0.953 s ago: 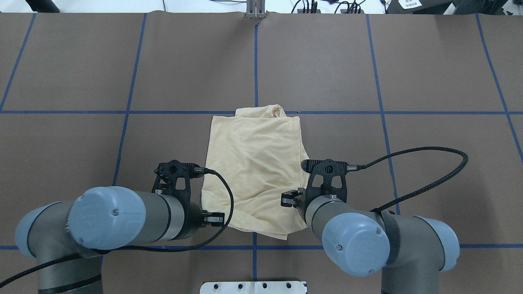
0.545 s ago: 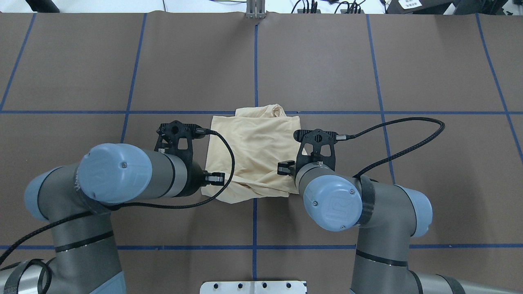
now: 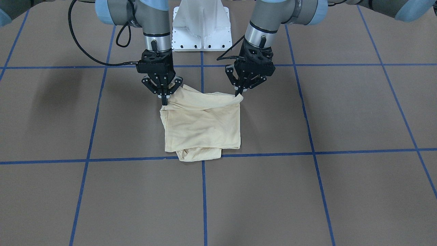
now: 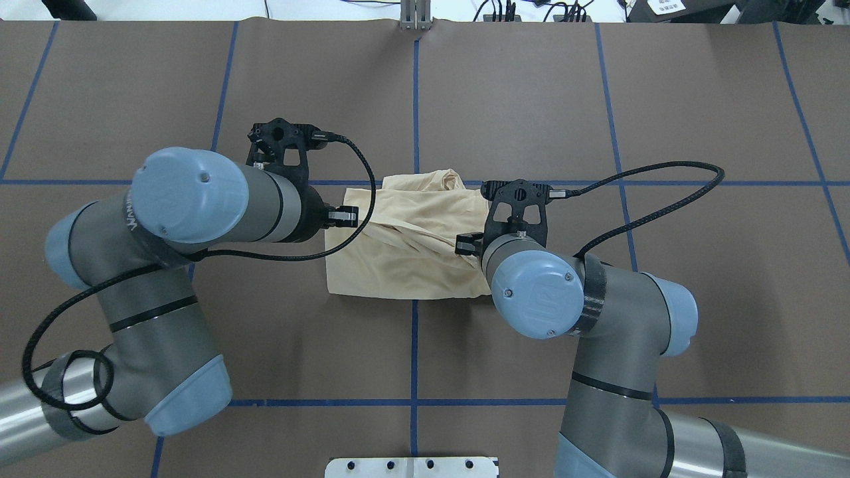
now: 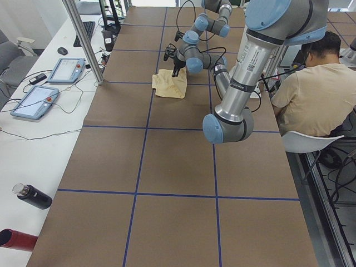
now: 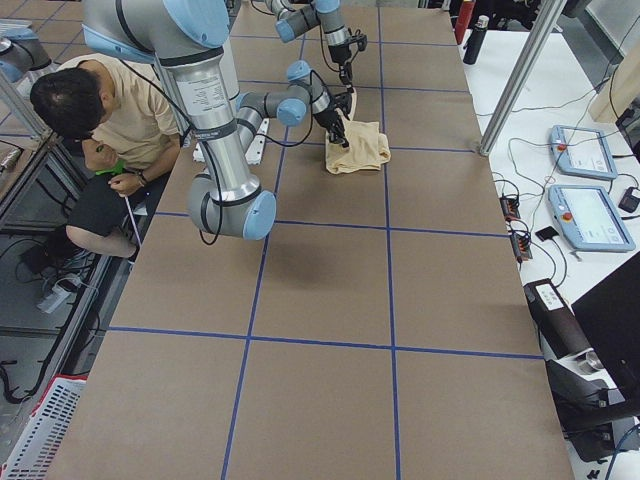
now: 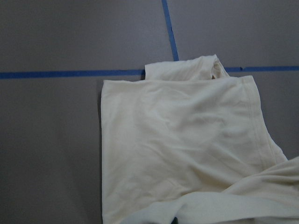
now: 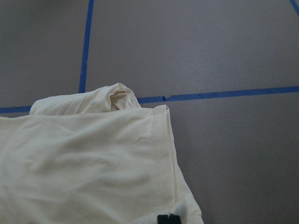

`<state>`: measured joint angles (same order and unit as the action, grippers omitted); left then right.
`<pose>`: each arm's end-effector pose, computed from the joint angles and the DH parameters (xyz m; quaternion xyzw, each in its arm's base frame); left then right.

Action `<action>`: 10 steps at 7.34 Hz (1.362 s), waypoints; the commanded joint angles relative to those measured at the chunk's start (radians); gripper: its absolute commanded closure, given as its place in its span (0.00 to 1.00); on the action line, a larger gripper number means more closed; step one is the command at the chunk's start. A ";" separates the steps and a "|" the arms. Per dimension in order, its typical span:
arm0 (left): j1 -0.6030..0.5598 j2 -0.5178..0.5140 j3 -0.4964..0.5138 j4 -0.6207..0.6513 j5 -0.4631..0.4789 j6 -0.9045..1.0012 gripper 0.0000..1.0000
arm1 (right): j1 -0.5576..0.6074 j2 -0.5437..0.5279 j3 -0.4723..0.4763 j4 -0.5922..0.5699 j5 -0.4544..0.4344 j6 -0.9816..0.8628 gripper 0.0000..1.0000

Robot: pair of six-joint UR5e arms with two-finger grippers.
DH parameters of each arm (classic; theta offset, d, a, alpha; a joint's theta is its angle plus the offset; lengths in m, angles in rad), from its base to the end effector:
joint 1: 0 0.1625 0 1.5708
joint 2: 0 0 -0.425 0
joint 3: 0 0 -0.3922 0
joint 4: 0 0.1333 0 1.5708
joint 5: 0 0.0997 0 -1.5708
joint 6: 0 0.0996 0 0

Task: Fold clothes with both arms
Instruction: 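Lift the near edge with both grippers and fold it toward the far edge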

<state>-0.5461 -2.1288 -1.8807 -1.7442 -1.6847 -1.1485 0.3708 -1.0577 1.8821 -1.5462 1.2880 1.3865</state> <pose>0.4616 -0.4233 0.1877 0.1875 0.4625 -0.0253 0.8662 -0.5126 -0.3721 0.2332 0.2352 -0.3570 0.1418 0.8928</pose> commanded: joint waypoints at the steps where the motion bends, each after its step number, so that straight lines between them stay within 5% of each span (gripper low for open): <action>1: -0.029 -0.072 0.150 -0.033 0.008 0.031 1.00 | 0.039 0.085 -0.116 0.001 0.001 -0.009 1.00; 4: -0.046 -0.074 0.297 -0.160 0.008 0.059 1.00 | 0.068 0.102 -0.205 0.021 0.004 -0.017 1.00; 5: -0.052 -0.074 0.325 -0.197 0.008 0.061 0.67 | 0.097 0.102 -0.243 0.081 0.055 -0.047 0.40; 6: -0.058 -0.076 0.331 -0.207 0.008 0.120 0.01 | 0.123 0.108 -0.256 0.102 0.079 -0.091 0.01; 8: -0.099 -0.071 0.324 -0.225 -0.004 0.185 0.00 | 0.199 0.133 -0.238 0.101 0.300 -0.154 0.00; 10: -0.133 -0.048 0.316 -0.227 -0.059 0.277 0.00 | 0.182 0.177 -0.232 0.090 0.314 -0.133 0.00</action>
<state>-0.6577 -2.1907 -1.5610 -1.9687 -1.7023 -0.9220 0.5587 -0.9079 1.6469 -1.4498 1.5789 1.2452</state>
